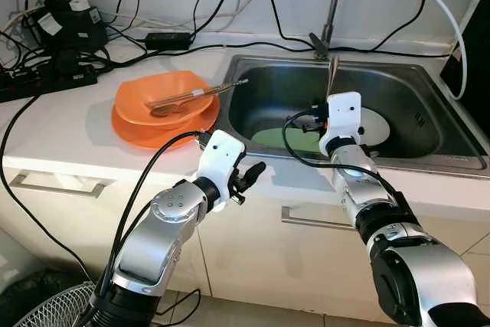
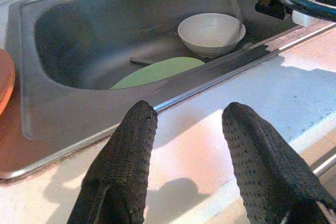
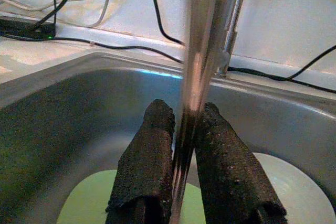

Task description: Kitchen organization

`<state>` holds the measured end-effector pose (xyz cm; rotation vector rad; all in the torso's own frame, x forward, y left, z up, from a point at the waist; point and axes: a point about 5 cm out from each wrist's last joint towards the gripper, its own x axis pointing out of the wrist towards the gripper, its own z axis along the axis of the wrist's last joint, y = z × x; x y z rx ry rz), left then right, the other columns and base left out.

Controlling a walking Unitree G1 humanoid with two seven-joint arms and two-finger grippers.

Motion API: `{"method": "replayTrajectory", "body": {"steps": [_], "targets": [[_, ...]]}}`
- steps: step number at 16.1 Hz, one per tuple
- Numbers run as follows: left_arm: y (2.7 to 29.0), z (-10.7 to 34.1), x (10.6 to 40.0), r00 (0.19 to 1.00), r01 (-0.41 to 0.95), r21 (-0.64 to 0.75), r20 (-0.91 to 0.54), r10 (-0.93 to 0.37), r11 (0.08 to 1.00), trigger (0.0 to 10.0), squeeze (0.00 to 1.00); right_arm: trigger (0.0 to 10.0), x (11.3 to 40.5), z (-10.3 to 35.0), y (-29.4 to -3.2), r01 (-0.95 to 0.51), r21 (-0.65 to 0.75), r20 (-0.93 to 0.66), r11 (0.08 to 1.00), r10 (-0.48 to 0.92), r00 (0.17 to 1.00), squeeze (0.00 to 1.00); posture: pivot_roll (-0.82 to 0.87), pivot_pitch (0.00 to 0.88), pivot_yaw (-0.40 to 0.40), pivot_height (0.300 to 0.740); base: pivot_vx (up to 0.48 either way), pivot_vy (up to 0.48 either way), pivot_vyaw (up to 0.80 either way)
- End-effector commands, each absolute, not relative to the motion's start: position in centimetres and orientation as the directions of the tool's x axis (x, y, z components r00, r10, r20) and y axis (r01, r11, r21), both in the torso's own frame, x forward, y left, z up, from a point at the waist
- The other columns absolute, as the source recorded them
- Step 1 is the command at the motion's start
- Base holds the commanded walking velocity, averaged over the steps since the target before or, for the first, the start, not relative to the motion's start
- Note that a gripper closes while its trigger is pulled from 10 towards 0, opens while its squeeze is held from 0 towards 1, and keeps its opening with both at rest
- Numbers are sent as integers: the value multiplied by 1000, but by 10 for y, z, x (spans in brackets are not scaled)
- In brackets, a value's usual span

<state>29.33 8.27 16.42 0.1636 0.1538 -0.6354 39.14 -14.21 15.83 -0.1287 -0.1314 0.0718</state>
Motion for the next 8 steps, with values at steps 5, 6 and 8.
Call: {"method": "replayTrajectory", "body": {"steps": [5,6,8], "targets": [[82,165,291,788,610,117,-194,-584,784,10000,0,10000,390,155,-141,-69,-140,116,988,85,990,0,140,0,7,740,0,0,0],[82,165,291,792,605,121,-190,-580,787,10000,0,10000,390,155,-141,-68,-141,118,988,85,989,0,140,0,7,740,0,0,0],[84,168,293,808,586,136,-174,-563,799,10000,0,10000,390,157,-142,-64,-141,132,988,83,988,0,140,0,8,740,0,0,0]]}}
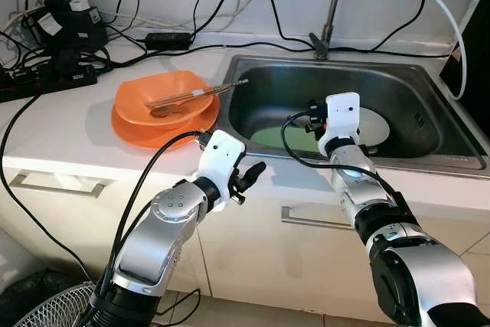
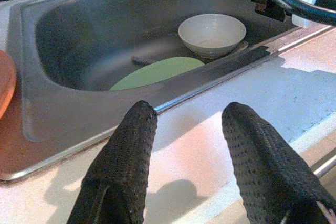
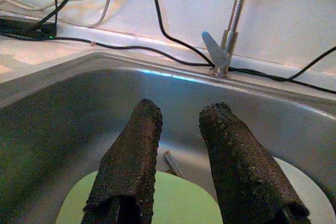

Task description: Kitchen organization

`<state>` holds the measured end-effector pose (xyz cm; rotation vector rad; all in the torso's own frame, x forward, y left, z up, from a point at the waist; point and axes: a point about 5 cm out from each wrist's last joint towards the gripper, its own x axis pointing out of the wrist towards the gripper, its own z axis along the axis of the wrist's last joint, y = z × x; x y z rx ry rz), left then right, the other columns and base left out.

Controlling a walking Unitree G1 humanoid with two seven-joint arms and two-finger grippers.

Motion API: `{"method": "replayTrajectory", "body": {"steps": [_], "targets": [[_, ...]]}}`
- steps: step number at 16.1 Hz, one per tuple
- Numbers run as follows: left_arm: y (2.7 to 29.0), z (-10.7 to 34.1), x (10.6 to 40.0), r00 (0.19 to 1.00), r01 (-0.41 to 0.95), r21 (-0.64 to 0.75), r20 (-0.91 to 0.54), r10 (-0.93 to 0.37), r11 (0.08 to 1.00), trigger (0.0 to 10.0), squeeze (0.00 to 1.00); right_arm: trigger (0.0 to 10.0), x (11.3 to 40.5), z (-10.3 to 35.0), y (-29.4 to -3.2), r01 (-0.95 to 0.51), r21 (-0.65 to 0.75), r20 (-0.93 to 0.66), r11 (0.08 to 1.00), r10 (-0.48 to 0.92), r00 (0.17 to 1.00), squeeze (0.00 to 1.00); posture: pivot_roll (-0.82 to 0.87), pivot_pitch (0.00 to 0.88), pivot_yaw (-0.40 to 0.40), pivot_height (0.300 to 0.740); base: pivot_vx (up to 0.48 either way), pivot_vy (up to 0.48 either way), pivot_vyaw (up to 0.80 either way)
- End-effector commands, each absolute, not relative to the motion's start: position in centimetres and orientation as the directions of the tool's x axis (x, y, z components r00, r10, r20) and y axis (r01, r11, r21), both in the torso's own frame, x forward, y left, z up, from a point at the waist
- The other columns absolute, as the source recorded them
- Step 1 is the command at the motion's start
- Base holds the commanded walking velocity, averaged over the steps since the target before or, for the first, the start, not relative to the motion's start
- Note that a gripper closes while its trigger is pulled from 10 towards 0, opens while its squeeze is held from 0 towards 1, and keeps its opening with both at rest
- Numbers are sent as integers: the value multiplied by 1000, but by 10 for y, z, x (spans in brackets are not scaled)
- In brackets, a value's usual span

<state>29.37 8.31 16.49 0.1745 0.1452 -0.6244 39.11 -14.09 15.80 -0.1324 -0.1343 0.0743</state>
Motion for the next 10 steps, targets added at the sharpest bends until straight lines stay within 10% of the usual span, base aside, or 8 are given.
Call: {"method": "replayTrajectory", "body": {"steps": [1,10], "targets": [[87,172,297,830,557,177,-155,-535,812,10000,0,10000,391,164,-142,-61,-141,170,988,85,982,0,134,0,9,740,0,0,0],[93,221,328,928,244,556,104,-358,795,10000,0,10000,378,204,-131,-250,-82,351,965,263,899,0,105,14,5,740,0,0,0]]}}
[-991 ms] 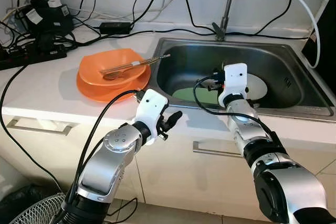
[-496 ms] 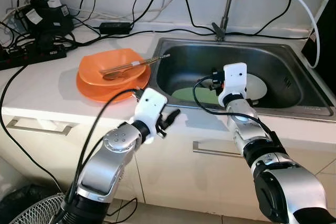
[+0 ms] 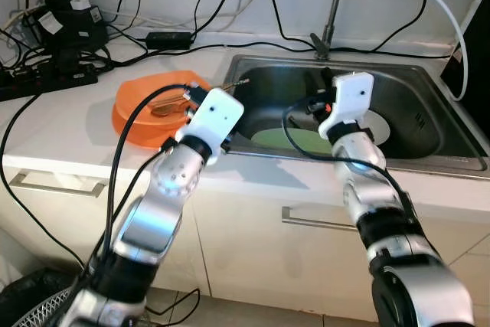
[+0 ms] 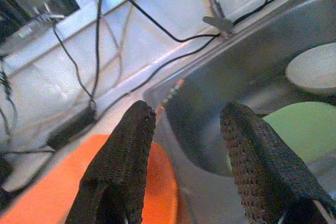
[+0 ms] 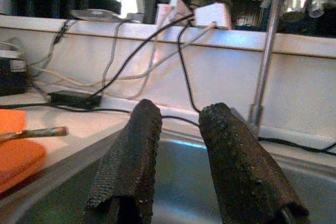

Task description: Kitchen organization

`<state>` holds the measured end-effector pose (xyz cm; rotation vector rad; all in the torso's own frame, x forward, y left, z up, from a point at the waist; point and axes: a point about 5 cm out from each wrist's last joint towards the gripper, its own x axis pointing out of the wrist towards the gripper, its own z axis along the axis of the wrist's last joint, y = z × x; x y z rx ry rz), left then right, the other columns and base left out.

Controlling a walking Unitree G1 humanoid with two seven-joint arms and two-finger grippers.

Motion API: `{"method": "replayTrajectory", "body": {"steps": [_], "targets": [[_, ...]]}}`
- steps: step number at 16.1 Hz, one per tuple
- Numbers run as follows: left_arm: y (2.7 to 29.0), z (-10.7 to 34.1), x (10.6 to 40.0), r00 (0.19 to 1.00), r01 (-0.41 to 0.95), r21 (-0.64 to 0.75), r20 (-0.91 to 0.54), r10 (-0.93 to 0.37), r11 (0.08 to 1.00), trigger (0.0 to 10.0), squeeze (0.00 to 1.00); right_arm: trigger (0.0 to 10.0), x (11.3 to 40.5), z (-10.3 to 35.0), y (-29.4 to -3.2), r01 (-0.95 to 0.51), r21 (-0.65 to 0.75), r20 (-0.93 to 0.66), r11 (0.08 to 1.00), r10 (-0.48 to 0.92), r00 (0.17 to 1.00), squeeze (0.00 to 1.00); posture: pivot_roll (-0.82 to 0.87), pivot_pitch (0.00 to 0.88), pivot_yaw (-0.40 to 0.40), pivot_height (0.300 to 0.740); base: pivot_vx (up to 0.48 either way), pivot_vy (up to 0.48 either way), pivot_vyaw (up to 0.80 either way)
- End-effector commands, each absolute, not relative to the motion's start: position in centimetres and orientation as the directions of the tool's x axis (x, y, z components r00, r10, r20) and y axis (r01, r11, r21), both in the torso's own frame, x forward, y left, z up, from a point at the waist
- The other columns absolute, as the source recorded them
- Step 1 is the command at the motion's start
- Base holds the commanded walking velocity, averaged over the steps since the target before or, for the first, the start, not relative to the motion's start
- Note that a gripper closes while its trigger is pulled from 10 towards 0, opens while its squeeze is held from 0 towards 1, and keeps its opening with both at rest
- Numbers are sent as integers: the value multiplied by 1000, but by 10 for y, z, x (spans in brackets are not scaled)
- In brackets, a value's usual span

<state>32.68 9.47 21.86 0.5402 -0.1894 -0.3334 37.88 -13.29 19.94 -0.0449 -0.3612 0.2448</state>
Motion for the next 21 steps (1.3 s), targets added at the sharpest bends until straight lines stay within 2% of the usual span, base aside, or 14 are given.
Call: {"method": "replayTrajectory", "body": {"steps": [1,2,3,7,11,16,21], "targets": [[93,222,330,927,238,571,107,-358,786,10000,0,10000,377,204,-131,-268,-79,347,960,278,896,0,105,14,5,740,0,0,0],[90,222,340,932,197,632,115,-343,749,10000,0,10000,369,201,-129,-332,-124,328,935,354,876,0,97,14,7,740,0,0,0],[89,221,345,932,181,669,118,-343,721,10000,0,10000,366,199,-129,-347,-133,317,928,371,873,0,88,11,4,740,0,0,0],[78,216,364,926,153,765,110,-362,625,10000,0,10000,355,188,-133,-404,-88,233,911,413,880,0,78,10,5,740,0,0,0],[79,207,379,938,133,822,75,-337,554,10000,0,10000,349,186,-134,-435,-64,208,898,438,875,0,68,8,7,740,0,0,0],[89,195,394,959,116,863,31,-281,492,10000,0,10000,347,189,-134,-433,-56,195,900,435,879,0,66,9,7,740,0,0,0],[94,197,400,968,73,860,62,-245,505,10000,0,10000,346,190,-135,-425,-52,192,904,427,884,0,62,8,3,740,0,0,0]]}}
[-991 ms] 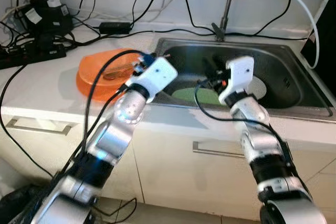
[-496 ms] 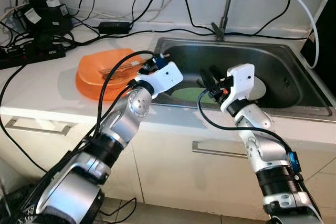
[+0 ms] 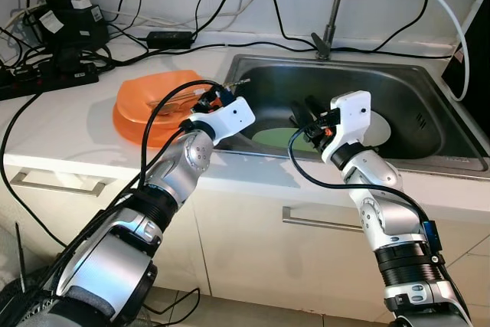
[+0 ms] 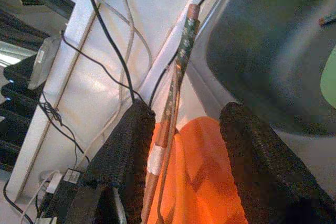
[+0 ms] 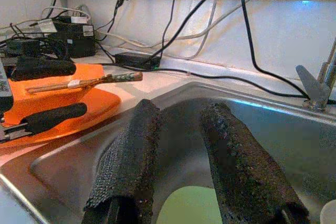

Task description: Kitchen organization

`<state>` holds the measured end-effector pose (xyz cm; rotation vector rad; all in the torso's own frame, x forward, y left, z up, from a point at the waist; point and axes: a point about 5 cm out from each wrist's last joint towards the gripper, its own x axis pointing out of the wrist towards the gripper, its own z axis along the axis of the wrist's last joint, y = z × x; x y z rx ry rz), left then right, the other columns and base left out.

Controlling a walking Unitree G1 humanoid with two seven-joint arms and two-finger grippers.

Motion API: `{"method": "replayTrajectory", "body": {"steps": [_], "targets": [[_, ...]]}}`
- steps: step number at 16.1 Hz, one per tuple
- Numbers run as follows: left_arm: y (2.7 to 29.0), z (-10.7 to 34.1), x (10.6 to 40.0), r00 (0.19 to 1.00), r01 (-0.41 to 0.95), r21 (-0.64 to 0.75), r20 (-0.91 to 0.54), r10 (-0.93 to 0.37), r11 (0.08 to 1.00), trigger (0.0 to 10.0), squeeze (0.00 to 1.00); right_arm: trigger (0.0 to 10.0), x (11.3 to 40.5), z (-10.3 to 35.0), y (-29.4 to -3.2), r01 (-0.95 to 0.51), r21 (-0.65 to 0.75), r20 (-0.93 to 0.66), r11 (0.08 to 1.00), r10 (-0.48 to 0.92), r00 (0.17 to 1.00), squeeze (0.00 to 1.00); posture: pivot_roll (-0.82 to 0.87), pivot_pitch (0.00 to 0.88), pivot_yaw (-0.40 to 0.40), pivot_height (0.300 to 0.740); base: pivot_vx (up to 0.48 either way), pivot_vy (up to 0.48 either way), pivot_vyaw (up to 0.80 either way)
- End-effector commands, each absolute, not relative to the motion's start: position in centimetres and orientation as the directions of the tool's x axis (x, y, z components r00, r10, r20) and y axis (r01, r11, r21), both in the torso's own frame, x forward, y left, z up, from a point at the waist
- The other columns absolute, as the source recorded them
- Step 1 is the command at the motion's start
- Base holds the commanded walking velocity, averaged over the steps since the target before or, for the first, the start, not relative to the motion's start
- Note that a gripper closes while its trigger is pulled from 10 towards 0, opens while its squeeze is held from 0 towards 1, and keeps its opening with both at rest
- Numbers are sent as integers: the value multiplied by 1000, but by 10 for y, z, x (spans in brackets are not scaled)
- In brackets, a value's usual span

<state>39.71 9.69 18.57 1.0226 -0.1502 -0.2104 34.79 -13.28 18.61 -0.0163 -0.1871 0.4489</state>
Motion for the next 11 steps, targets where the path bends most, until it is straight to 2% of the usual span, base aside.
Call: {"method": "replayTrajectory", "body": {"steps": [1,11], "targets": [[94,196,401,968,73,861,60,-243,504,10000,0,10000,346,191,-135,-425,-52,193,904,427,884,0,60,7,1,740,0,0,0],[86,207,410,973,41,864,80,-218,501,10000,0,10000,344,193,-134,-419,-57,196,906,421,885,0,33,1,5,740,0,0,0]]}}
